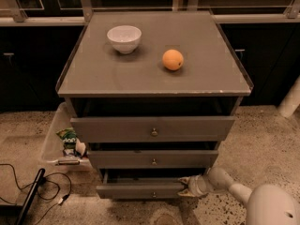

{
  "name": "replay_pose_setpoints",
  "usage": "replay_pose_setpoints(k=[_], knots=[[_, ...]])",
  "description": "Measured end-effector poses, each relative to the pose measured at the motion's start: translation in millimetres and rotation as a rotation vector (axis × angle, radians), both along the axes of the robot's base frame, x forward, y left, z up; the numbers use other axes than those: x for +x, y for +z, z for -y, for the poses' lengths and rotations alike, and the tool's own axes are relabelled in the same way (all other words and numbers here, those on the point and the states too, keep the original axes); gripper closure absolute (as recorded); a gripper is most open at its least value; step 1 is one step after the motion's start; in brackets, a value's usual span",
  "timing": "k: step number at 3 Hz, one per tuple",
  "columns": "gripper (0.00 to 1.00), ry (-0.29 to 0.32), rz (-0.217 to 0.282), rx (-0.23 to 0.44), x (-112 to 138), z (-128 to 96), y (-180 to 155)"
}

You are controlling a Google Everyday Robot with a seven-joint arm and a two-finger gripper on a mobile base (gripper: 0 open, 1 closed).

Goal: Open bottom drawer

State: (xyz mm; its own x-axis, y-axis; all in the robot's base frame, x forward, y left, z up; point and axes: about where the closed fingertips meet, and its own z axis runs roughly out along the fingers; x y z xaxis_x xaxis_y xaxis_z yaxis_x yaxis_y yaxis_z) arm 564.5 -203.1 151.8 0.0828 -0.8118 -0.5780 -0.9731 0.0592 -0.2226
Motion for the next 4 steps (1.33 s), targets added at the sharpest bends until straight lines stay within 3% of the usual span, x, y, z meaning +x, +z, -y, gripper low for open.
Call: replay_pose_setpoints(k=[1, 2, 3, 4], knots=[[0.88, 0.000, 0.000, 0.000, 0.0, 0.0, 3.0], [1.00, -0.004, 0.004, 0.006, -9.5, 2.1, 4.3], [0.96, -0.004, 0.004, 0.006, -10.5, 1.9, 4.8], [0.78, -0.004, 0.004, 0.006, -10.5, 1.9, 4.8]])
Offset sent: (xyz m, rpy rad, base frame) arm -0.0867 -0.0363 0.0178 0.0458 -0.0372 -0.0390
